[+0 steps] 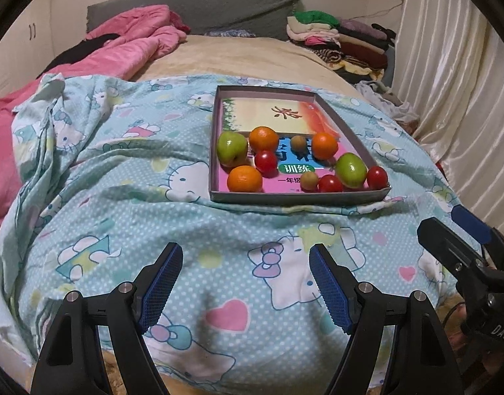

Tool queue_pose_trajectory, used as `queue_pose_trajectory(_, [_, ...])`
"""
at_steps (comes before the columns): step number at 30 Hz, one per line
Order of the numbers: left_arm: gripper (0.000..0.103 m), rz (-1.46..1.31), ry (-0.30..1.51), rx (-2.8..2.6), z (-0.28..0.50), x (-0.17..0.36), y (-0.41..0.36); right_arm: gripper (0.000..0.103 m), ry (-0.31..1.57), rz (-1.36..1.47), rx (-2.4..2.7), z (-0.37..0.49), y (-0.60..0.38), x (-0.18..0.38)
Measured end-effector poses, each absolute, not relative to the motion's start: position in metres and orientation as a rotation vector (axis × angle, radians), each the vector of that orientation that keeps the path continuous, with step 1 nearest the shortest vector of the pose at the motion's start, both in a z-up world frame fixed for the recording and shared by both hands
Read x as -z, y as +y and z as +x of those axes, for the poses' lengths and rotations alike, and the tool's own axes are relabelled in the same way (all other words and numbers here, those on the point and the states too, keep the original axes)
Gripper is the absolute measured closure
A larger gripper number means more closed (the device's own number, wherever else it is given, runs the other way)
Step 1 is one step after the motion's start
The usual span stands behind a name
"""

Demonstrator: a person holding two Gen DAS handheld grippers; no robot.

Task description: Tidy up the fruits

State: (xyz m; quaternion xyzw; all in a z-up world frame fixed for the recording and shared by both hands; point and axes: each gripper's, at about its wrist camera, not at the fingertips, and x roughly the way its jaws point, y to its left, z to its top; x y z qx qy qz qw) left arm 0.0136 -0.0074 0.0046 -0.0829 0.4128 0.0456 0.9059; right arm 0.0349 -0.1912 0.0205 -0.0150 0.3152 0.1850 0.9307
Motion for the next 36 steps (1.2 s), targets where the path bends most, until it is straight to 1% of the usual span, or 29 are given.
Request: queue_pose_trajectory(36, [0.023,-0.192,0.857,-0.082,0.018,-0.002,-0.003,0.001,0.654,-0.088,-0.377,0.037,-0.183,-0.010])
